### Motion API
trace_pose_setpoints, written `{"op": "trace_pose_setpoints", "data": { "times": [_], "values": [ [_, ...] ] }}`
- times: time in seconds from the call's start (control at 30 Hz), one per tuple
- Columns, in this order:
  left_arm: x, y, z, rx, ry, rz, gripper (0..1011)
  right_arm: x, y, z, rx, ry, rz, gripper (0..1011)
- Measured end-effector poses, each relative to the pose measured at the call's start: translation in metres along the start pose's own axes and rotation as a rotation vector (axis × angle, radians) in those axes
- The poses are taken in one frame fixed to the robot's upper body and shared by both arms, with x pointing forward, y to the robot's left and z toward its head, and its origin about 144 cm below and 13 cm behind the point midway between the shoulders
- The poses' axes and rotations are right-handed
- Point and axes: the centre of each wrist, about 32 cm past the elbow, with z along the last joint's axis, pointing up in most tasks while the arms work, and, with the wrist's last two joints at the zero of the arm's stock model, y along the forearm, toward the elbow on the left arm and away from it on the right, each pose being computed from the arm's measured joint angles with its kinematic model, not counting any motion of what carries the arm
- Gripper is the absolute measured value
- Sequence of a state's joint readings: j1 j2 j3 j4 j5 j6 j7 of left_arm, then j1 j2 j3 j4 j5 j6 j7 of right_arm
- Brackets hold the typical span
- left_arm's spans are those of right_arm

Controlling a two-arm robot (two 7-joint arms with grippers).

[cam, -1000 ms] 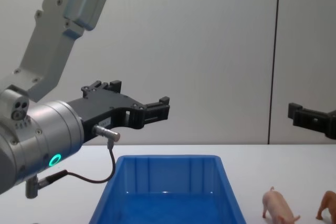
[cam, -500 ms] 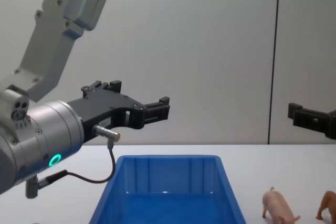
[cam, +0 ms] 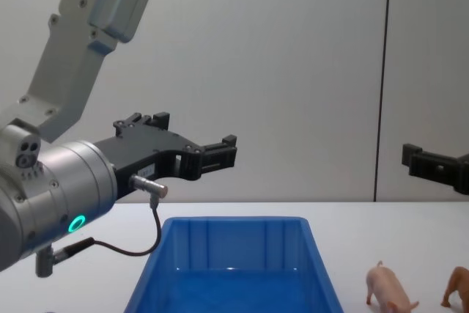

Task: Pick up the two dolls from the table and place them into the box.

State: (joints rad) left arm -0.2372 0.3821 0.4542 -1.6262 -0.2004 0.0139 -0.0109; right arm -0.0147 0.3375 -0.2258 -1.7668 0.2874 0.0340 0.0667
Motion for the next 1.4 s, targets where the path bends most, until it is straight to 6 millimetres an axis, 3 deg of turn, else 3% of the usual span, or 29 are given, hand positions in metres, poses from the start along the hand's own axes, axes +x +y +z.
{"op": "trace_pose_setpoints", "data": {
  "times": [1.4],
  "values": [
    [0.0,0.0,0.0,0.0,0.0,0.0,1001,0.0033,0.0013,-0.0009,-0.054,0.01,-0.036,1001]
  ]
}}
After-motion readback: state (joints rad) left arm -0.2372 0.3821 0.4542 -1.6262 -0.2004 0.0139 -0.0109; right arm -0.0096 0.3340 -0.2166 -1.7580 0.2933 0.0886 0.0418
